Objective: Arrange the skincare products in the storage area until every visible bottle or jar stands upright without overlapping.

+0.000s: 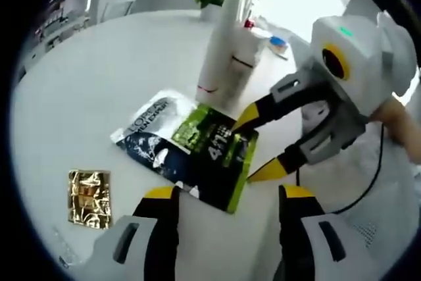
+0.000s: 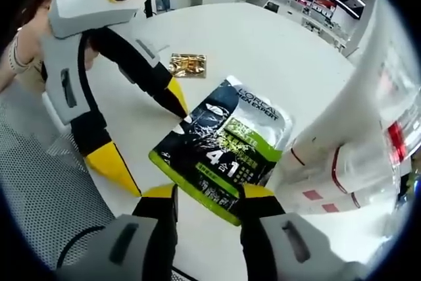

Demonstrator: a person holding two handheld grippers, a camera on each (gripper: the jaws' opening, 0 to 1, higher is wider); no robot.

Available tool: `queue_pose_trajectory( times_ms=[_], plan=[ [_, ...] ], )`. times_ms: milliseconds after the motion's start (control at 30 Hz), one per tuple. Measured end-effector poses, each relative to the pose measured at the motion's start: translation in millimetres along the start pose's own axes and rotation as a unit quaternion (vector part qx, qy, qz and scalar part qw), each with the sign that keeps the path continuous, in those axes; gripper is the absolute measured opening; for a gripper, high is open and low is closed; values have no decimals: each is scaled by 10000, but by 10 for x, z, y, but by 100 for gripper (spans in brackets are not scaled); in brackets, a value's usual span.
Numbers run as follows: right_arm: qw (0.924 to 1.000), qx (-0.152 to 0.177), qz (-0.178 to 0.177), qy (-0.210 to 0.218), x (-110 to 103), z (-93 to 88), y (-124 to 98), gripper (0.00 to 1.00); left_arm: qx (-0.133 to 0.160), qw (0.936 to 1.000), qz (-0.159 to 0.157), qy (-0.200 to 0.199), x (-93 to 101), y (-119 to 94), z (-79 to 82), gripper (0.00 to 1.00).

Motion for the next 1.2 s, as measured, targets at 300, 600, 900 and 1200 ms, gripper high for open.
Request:
queue_pose_trajectory(
  times_ms=[300, 600, 900, 1200],
  plan=[
    [10000, 28, -21, 35, -6, 13, 8, 36, 100, 9999, 91, 10, -47, 9, 19, 59],
    [10000, 9, -7, 29, -9, 10, 4, 37, 263, 9995, 159, 12, -45, -107, 85, 59],
    [9997, 232, 28, 44, -45, 65, -90, 37, 248, 9991, 332, 124, -39, -239, 78, 62],
    [9984, 504, -240, 30, -11, 148, -364, 39, 489, 9971, 555, 167, -12, -535, 127, 69]
  ],
)
Point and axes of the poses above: the point that each gripper's makers call its tool centre point, and the gripper's own axes: y roughly forward along the fingers, x roughly to its right, z roughly out of its top, the point moved 4 cm from there along -y, roughly backward along the fingers, and after that the axes turned 2 degrees about -y, right-handed, at the moved point
